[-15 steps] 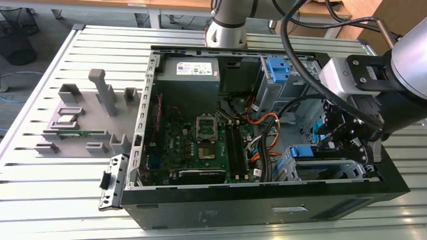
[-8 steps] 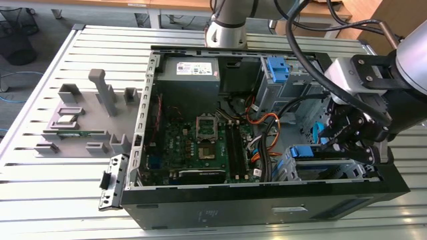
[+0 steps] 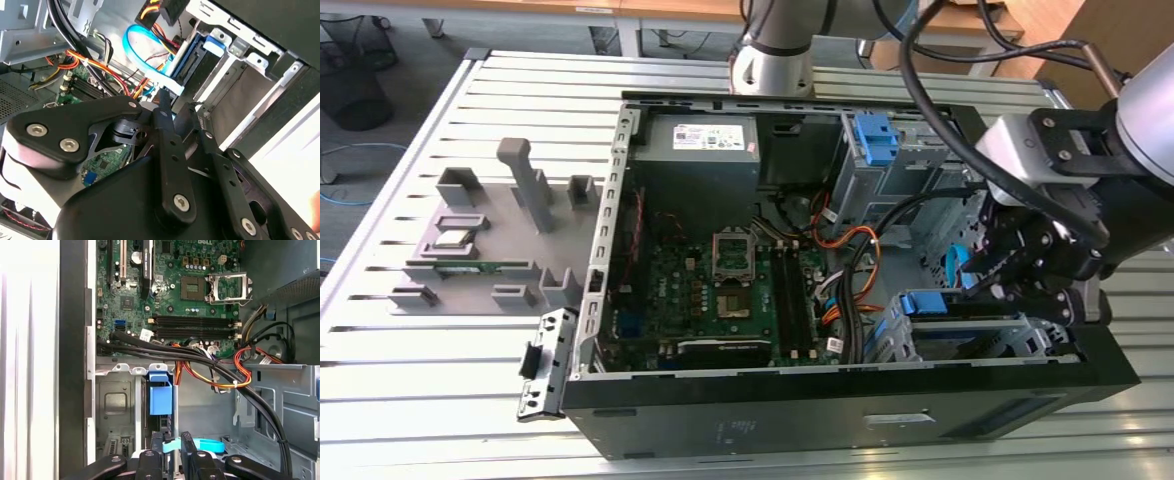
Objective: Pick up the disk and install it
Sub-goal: 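Insert the first disk wire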
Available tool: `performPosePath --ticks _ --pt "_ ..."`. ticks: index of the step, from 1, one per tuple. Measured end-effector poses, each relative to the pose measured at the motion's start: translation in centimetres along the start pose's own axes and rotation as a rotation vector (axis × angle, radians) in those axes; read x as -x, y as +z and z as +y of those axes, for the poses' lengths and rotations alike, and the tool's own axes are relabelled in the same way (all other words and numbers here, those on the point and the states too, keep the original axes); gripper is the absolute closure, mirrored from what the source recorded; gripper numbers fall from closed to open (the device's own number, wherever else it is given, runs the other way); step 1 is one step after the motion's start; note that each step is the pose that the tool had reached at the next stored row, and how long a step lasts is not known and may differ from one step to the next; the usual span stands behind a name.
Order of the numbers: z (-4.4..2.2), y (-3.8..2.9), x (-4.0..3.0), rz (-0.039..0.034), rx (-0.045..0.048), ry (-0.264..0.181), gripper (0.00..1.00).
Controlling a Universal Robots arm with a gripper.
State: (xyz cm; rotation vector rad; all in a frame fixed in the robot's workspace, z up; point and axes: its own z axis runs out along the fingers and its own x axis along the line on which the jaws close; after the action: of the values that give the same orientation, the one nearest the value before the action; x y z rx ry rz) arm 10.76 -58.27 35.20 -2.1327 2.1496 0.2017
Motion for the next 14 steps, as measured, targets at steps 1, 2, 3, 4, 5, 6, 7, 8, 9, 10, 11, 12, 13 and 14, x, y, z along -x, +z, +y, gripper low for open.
performPosePath --ticks 1,2,3,4,5,6,7,8,9,10,11,12,13,14 --pt "-0.1 0.05 0.05 0.0 0.0 0.0 0.71" --pt "-0.22 0.09 0.1 -0.0001 0.0 0.0 0.71" --pt "-0.35 0.12 0.14 -0.0001 0.0 0.0 0.71" --pt "-0.49 0.15 0.16 0.0 0.0 0.0 0.71" --pt "-0.65 0.15 0.19 0.0002 0.0 0.0 0.71" --pt "-0.8 0.16 0.22 0.0003 0.0001 0.0 0.71" --pt "-0.94 0.18 0.23 0.0002 0.0 0.0 0.71" --pt "-1.09 0.19 0.23 0.0001 0.0 0.0 0.71" --pt "-1.23 0.2 0.25 0.0001 0.0 0.0 0.71" --pt "-1.35 0.21 0.26 0.0 0.0 0.0 0.71" --pt "-1.46 0.21 0.26 0.0 0.0 0.0 0.71" --pt "-1.53 0.21 0.26 0.0001 0.0 0.0 0.71" --pt "-1.54 0.2 0.26 0.0002 0.0 0.0 0.71" --pt "-1.54 0.2 0.26 0.0002 0.0 0.0 0.71"
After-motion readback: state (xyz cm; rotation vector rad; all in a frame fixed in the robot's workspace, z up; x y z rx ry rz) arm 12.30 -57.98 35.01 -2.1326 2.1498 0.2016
